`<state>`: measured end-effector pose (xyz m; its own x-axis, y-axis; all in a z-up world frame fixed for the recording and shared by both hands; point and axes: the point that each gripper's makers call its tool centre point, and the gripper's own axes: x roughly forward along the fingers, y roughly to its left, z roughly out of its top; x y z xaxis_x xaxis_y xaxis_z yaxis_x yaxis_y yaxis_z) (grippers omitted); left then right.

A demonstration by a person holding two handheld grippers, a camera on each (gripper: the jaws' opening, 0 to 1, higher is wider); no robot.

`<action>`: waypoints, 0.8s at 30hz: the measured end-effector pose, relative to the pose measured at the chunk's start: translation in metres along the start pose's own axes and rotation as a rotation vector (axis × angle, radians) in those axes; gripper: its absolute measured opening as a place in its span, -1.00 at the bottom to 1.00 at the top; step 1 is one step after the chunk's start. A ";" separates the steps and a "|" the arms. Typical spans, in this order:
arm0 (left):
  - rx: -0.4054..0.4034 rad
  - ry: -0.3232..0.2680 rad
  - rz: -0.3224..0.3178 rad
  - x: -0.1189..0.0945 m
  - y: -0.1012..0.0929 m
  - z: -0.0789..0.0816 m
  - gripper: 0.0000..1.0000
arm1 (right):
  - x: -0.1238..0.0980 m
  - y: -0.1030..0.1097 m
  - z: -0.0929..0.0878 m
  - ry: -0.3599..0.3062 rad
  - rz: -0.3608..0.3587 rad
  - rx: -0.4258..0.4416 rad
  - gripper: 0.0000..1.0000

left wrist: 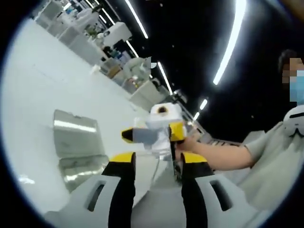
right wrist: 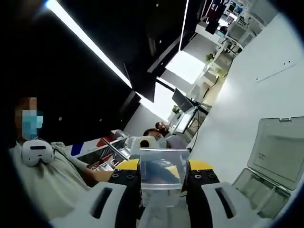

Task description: Insert the divider into the dual guide fixture by aligning both edges with the guide slots and pushing it downward to the bottom, including one-sided entry, uneven engagement, binding, and posture correction.

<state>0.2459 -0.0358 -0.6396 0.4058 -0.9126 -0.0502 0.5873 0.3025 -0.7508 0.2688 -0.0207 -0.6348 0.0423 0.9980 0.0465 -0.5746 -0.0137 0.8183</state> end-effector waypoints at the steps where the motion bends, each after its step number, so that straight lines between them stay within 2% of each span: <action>1: 0.017 0.000 0.013 -0.001 0.001 0.001 -0.29 | 0.000 -0.001 0.001 -0.003 -0.010 0.002 -0.34; 3: 0.137 0.035 0.102 -0.003 0.009 0.000 -0.30 | 0.002 -0.003 0.002 -0.002 -0.044 0.010 -0.34; 5: 0.193 0.067 0.133 -0.002 0.009 -0.003 -0.30 | 0.002 -0.011 0.002 0.008 -0.103 -0.008 -0.34; 8: 0.232 0.078 0.192 0.000 0.009 -0.001 -0.31 | 0.004 -0.019 0.000 0.018 -0.181 -0.021 -0.34; 9: 0.260 0.098 0.246 -0.001 0.014 -0.001 -0.33 | 0.004 -0.022 0.000 0.020 -0.206 -0.039 -0.34; 12: 0.338 0.154 0.344 0.000 0.023 -0.004 -0.41 | 0.006 -0.027 -0.004 0.034 -0.257 -0.035 -0.34; 13: 0.357 0.147 0.365 0.000 0.025 -0.002 -0.43 | 0.006 -0.029 -0.005 0.040 -0.273 -0.055 -0.34; 15: 0.315 0.139 0.402 0.001 0.027 -0.002 -0.49 | 0.008 -0.030 -0.007 0.042 -0.307 -0.054 -0.34; 17: 0.345 0.151 0.437 0.002 0.032 -0.002 -0.53 | 0.008 -0.033 -0.009 0.051 -0.335 -0.076 -0.34; 20: 0.358 0.192 0.483 0.003 0.037 -0.010 -0.56 | 0.008 -0.034 -0.011 0.047 -0.363 -0.056 -0.34; 24: 0.313 0.178 0.519 0.003 0.042 -0.012 -0.66 | 0.002 -0.044 -0.012 0.041 -0.439 -0.037 -0.35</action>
<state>0.2636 -0.0292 -0.6795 0.5861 -0.6487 -0.4855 0.5330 0.7600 -0.3719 0.2839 -0.0173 -0.6774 0.2569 0.9105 -0.3239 -0.5384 0.4132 0.7345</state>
